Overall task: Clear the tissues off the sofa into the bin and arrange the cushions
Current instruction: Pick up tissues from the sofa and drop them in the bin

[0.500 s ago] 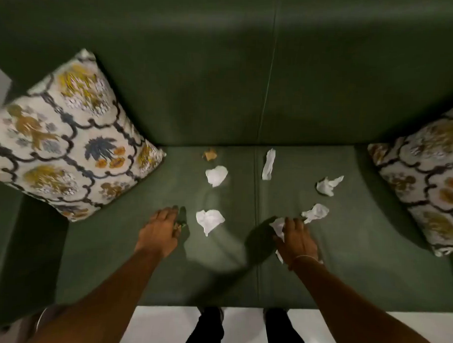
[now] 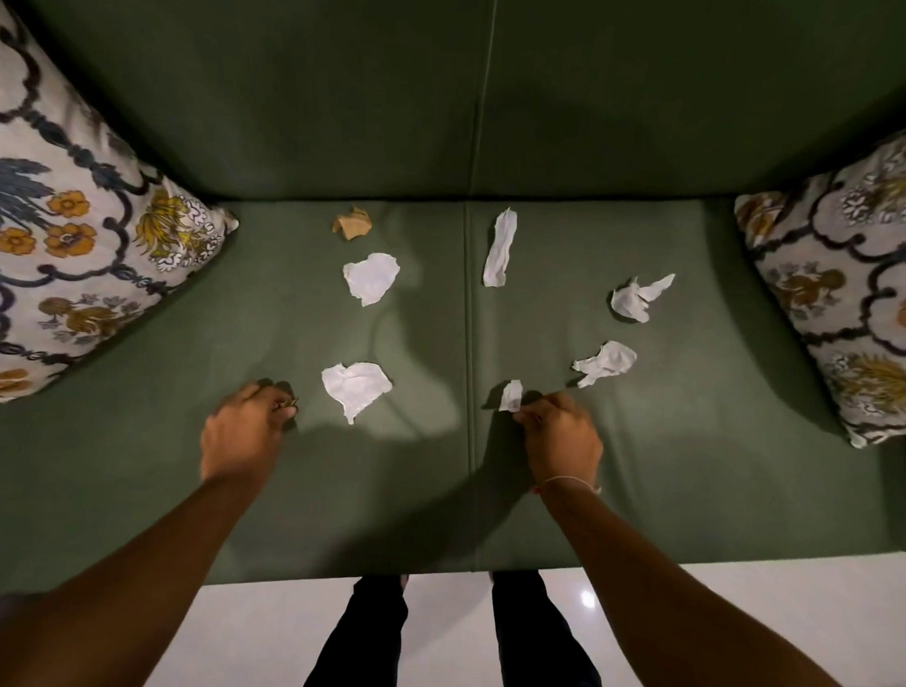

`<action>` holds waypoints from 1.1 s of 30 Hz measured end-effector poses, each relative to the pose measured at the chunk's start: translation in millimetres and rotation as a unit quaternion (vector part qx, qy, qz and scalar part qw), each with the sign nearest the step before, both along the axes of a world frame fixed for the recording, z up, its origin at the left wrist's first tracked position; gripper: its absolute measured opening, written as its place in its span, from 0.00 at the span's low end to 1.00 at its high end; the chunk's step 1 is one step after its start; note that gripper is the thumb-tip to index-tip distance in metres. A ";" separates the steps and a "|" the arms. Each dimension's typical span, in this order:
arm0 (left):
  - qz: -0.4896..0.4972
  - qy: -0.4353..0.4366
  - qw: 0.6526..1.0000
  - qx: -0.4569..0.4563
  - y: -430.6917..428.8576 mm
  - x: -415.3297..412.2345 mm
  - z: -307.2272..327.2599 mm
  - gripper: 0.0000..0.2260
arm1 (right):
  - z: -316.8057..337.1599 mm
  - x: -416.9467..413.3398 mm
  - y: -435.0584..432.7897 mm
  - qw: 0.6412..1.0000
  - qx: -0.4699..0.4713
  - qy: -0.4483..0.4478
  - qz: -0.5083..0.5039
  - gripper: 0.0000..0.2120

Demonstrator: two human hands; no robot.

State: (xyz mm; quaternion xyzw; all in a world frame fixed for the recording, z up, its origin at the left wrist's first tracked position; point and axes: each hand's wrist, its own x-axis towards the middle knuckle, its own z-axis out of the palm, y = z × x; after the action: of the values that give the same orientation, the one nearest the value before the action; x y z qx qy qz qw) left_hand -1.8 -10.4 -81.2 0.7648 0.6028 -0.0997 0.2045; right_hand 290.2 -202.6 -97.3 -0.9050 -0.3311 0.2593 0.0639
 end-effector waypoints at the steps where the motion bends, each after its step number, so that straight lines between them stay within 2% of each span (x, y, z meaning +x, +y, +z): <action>1: 0.000 -0.010 1.000 0.005 0.3 1.8 3.8 0.06 | 1.3 4.6 -0.7 1.000 0.003 -0.005 0.011 0.09; 6: -0.045 -0.076 0.995 0.054 -7.8 22.1 18.3 0.06 | 11.2 38.6 -9.1 0.993 0.075 -0.081 0.040 0.07; 8: -0.084 -0.095 0.991 0.048 -11.1 36.4 16.7 0.05 | 12.4 59.3 -12.7 0.991 0.058 -0.110 0.043 0.07; 11: -0.114 -0.103 0.988 0.013 -13.1 61.1 10.1 0.03 | 8.1 87.7 -18.1 0.994 0.011 -0.092 0.058 0.10; 14: -0.082 -0.073 0.994 -0.017 -17.2 80.6 0.9 0.04 | 0.3 102.3 -18.3 0.999 -0.007 -0.018 0.048 0.14; 16: -0.071 -0.038 0.997 -0.020 -22.4 85.9 -6.2 0.05 | -1.4 106.8 -14.4 0.999 0.014 0.013 0.035 0.10; 19: -0.029 -0.023 0.999 -0.010 -26.5 89.3 -10.6 0.05 | -1.6 110.9 -9.6 0.996 -0.013 0.030 0.079 0.07; 22: 0.034 -0.033 0.999 -0.004 -29.5 86.5 -10.9 0.04 | -1.6 113.4 -4.8 0.998 -0.013 0.055 0.010 0.08; 26: 0.106 -0.102 0.989 0.020 -33.1 59.6 -3.2 0.04 | 0.4 109.8 1.9 0.995 -0.006 0.070 -0.076 0.07; 30: 0.141 -0.143 0.979 0.025 -33.3 7.1 9.3 0.06 | 13.7 79.9 12.4 0.996 0.041 0.030 -0.078 0.06; 33: 0.162 -0.141 0.976 0.030 -31.9 -54.3 16.8 0.05 | 26.7 32.1 27.4 0.996 0.077 -0.029 0.016 0.05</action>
State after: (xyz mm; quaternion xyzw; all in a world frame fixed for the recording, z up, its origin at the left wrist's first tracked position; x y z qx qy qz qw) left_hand -56.1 -42.3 -64.3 0.6688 0.6868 0.0617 0.2780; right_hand 322.4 -175.2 -70.5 -0.8993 -0.3660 0.2074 0.1197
